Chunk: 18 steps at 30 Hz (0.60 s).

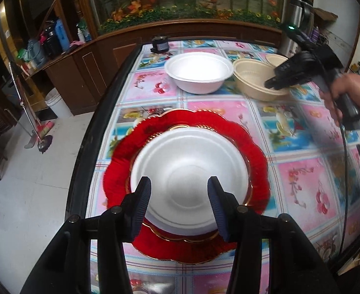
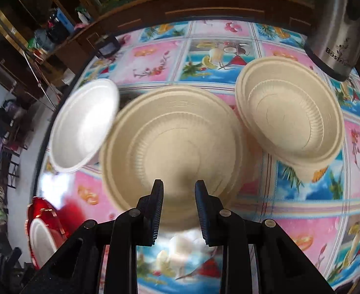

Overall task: Organize plates and bowls
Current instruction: 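Grasp the rim of a beige paper bowl with the right tool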

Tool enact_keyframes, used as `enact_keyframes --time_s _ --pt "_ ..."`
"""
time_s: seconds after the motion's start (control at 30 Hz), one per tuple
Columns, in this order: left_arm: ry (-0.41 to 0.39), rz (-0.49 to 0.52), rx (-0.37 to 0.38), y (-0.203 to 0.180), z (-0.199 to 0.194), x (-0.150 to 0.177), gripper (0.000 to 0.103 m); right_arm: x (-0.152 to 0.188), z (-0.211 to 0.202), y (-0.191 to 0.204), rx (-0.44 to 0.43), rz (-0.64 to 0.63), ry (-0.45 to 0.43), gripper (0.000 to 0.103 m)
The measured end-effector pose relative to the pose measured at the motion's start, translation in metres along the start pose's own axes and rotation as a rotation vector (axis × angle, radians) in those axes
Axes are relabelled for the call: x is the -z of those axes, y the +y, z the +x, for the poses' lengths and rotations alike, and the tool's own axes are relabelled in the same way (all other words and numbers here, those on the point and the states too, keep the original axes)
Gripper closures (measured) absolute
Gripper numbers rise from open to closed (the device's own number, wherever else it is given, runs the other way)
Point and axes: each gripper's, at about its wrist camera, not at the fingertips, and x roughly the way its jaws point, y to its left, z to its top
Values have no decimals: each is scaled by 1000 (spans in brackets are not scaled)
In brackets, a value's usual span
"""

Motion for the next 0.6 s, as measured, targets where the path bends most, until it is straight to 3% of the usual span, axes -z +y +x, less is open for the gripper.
enact_keyframes --time_s 0.27,0.5,0.6 --pt "0 1 33 -9 2 -8 56 35 -3 16 27 -139 146 74" --pt "2 74 95 -44 5 -16 56 124 -42 3 -34 -248 257 73" --pt "3 105 119 -60 5 -18 56 163 -75 -8 -85 -262 251 73"
